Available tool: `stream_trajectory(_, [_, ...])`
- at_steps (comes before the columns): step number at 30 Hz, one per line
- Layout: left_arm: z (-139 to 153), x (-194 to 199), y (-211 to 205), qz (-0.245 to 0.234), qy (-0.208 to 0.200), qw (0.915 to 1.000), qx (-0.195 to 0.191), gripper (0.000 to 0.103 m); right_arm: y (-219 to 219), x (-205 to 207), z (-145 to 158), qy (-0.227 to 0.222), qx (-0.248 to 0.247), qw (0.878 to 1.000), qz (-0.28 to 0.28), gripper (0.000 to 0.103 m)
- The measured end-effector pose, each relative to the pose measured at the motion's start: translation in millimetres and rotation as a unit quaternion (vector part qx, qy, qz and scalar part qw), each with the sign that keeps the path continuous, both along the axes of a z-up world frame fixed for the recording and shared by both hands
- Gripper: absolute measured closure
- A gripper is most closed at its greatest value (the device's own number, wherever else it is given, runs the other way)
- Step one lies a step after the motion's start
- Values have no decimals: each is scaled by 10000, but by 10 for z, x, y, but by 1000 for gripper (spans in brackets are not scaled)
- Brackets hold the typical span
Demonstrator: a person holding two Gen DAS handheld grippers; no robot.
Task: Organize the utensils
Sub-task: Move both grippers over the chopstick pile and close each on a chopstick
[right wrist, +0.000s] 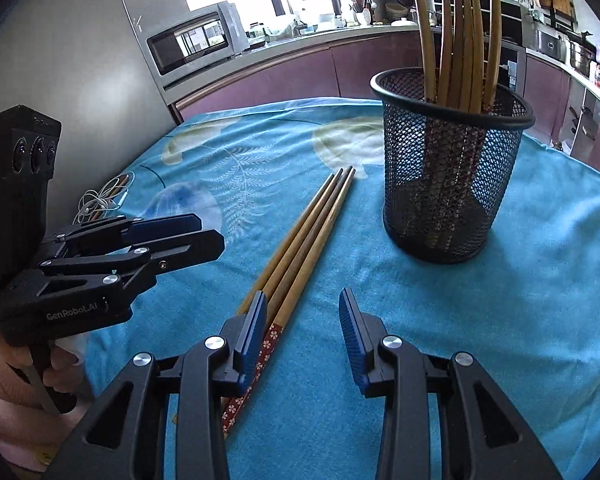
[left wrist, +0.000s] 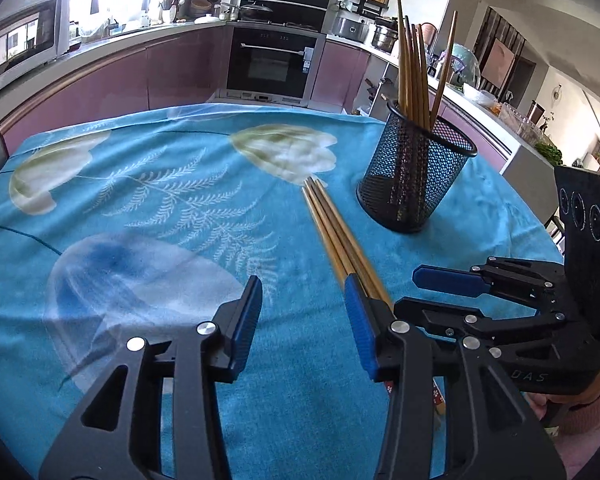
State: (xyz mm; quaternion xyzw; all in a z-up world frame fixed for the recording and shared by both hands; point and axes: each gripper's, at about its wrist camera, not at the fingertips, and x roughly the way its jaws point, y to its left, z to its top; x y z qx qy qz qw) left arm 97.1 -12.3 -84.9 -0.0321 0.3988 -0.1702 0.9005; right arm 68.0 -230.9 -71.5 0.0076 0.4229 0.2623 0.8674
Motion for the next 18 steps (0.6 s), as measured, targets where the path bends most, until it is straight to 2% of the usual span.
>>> stream_trajectory(9, [-95,7,-49,-67,112,9999,7,61,25,-13,-38,-117,-279,9995,-33,68])
stream_trajectory(18, [-142,34,-186,-266,193,9994,124,59,-22,-12,-48,-50,-283,9995,-116,68])
